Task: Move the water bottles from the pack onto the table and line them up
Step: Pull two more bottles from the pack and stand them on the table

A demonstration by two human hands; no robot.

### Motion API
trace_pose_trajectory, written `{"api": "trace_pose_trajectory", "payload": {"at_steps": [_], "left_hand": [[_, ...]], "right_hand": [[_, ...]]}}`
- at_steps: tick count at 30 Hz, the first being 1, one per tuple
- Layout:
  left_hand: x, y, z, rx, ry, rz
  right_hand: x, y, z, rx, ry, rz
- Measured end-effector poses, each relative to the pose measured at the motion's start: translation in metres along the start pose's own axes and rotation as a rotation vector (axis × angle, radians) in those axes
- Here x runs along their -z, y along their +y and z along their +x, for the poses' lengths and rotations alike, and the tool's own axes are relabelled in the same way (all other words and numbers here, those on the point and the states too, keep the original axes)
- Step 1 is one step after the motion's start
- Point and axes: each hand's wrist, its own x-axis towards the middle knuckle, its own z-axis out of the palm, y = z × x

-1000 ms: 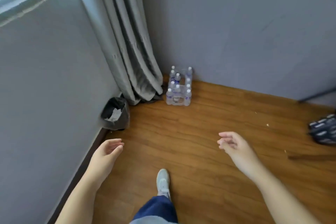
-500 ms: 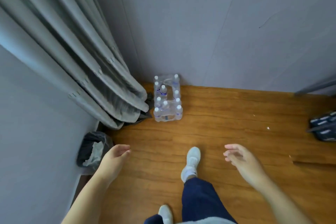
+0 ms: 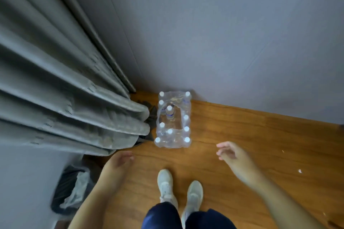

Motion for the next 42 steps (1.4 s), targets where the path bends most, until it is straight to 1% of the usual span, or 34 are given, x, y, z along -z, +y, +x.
{"api": "trace_pose_trajectory", "payload": {"at_steps": [4,6,8,10,13,18,22,25,26,27,28,29,31,32,34,36,40,42], "left_hand": [[-0.039,0.009,0.09,-0.113,-0.036,0.096],[-0.061,0.007,0.139,-0.149,-0.054,0.088],[-0.084,-0.001,0.188,-0.189,-0.034,0.128],[-0.107,-0.017,0.238,-0.244,-0.011,0.226],[-0.14,-0.046,0.311,-0.359,0.013,0.427],[-0.181,-0.083,0.393,-0.579,0.059,0.912],[-0.195,-0.104,0.42,-0.601,0.049,1.282],[-0.204,-0.114,0.429,-0.628,0.047,1.41],[-0.206,-0.118,0.433,-0.646,0.049,1.42],[-0.207,-0.123,0.438,-0.711,0.078,1.392],[-0.207,-0.125,0.441,-0.735,0.069,1.404],[-0.207,-0.124,0.442,-0.733,0.032,1.421],[-0.209,-0.124,0.452,-0.775,0.046,1.377],[-0.209,-0.123,0.455,-0.769,0.065,1.37],[-0.206,-0.114,0.445,-0.701,0.013,1.359],[-0.204,-0.12,0.448,-0.74,0.105,1.304],[-0.193,-0.101,0.425,-0.688,0.127,1.238],[-0.181,-0.086,0.409,-0.698,0.132,1.197]], "right_hand": [[-0.031,-0.009,0.098,0.06,-0.01,-0.012],[-0.054,-0.006,0.151,0.089,-0.012,-0.021],[-0.079,0.001,0.205,0.118,0.002,-0.035],[-0.106,0.008,0.256,0.158,0.028,-0.052],[-0.145,0.022,0.331,0.22,0.056,-0.124],[-0.201,0.042,0.425,0.342,0.108,-0.318],[-0.229,0.053,0.466,0.365,0.094,-0.515],[-0.238,0.055,0.488,0.336,0.075,-0.619],[-0.24,0.054,0.494,0.324,0.071,-0.659],[-0.242,0.052,0.498,0.319,0.073,-0.703],[-0.243,0.052,0.501,0.325,0.078,-0.742],[-0.245,0.051,0.503,0.342,0.082,-0.766],[-0.247,0.053,0.504,0.39,0.09,-0.785],[-0.247,0.054,0.504,0.412,0.096,-0.786],[-0.246,0.056,0.499,0.441,0.108,-0.767],[-0.243,0.054,0.491,0.427,0.098,-0.763],[-0.227,0.042,0.463,0.374,0.086,-0.77],[-0.217,0.032,0.443,0.392,0.099,-0.796]]}}
